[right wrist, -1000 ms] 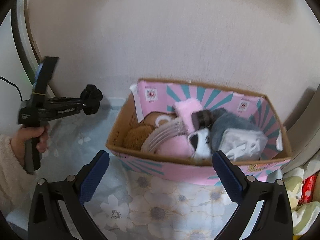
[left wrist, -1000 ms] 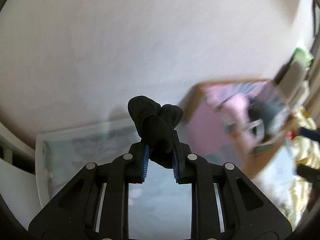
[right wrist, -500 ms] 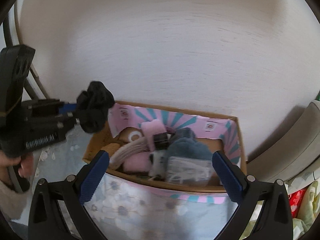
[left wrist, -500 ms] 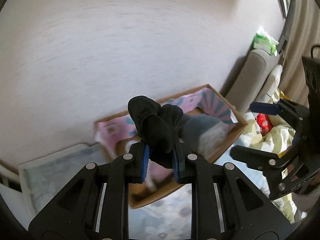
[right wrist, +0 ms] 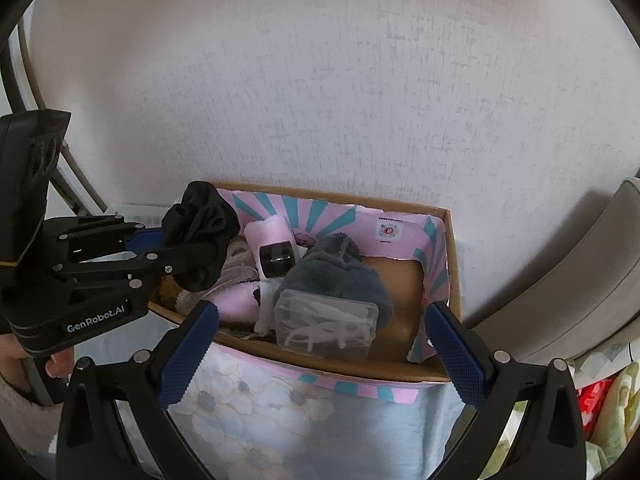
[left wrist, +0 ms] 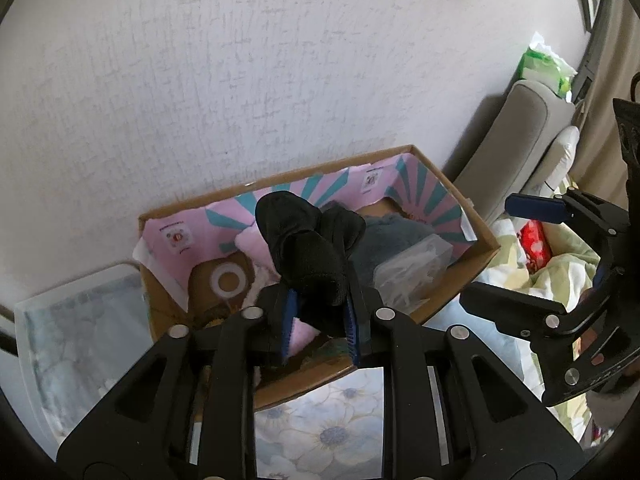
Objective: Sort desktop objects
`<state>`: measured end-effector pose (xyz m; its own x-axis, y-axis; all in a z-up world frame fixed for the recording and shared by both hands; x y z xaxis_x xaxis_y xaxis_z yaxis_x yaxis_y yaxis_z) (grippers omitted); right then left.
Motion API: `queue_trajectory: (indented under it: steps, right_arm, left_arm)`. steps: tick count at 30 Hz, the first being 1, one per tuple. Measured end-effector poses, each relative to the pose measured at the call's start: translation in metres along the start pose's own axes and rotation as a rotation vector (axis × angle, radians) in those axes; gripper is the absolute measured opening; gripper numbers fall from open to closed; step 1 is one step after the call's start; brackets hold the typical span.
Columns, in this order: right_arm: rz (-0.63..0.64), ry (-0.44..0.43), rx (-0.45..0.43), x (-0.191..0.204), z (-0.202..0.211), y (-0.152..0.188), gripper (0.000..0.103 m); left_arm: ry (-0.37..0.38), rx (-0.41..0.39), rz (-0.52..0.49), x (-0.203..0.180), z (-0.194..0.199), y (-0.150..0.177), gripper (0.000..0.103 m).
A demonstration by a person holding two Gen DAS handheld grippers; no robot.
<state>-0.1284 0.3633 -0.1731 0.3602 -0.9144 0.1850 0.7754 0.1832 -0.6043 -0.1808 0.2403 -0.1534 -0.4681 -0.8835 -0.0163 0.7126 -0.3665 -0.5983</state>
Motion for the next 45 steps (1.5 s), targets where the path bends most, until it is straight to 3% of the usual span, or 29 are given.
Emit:
queue_trajectory:
  steps: [2,3,4,5,6,23,31,45]
  right_arm:
    - [0.006,0.0,0.006,-0.002,-0.002,0.001,0.103]
    - [0.009,0.0,0.009,-0.002,-0.003,0.001,0.103]
    - [0.01,0.001,0.012,-0.003,-0.004,0.002,0.103]
    - [0.01,0.001,0.013,-0.004,-0.005,0.003,0.103]
    - [0.01,-0.003,0.018,-0.004,-0.006,0.004,0.103]
    - [-0.013,0.023,0.036,0.005,0.0,0.012,0.103]
    - [-0.077,0.067,0.039,0.019,0.007,0.016,0.103]
    - [-0.138,0.137,-0.011,0.067,0.034,0.022,0.103]
  left_arm:
    - [-0.008,0.024,0.001,0.0,-0.005,0.003,0.027]
    - [-0.024,0.042,0.004,0.002,-0.009,0.005,0.042]
    - [-0.042,0.047,0.007,0.004,-0.011,0.006,0.074]
    - [-0.063,0.044,0.01,0.005,-0.012,0.007,0.093]
    - [-0.096,0.018,0.02,0.009,-0.01,0.006,0.102]
    - [-0.216,0.031,0.101,0.042,0.016,0.009,0.103]
    - [-0.225,-0.013,0.21,0.064,0.064,0.015,0.103]
    - [-0.368,-0.093,0.298,0.109,0.151,0.038,0.103]
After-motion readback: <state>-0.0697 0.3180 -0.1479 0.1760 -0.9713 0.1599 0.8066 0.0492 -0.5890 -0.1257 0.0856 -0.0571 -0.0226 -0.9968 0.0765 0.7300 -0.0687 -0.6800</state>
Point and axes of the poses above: each gripper's, at about its wrist camera, not at the fingertips, and z roughly against the way its jaws point, x to its left, y to its underside, the point moved 8 cm from there along -z, roughly the way its jaws point, and after that the axes turned 9 degrees about -y, right-handed, at the moved point
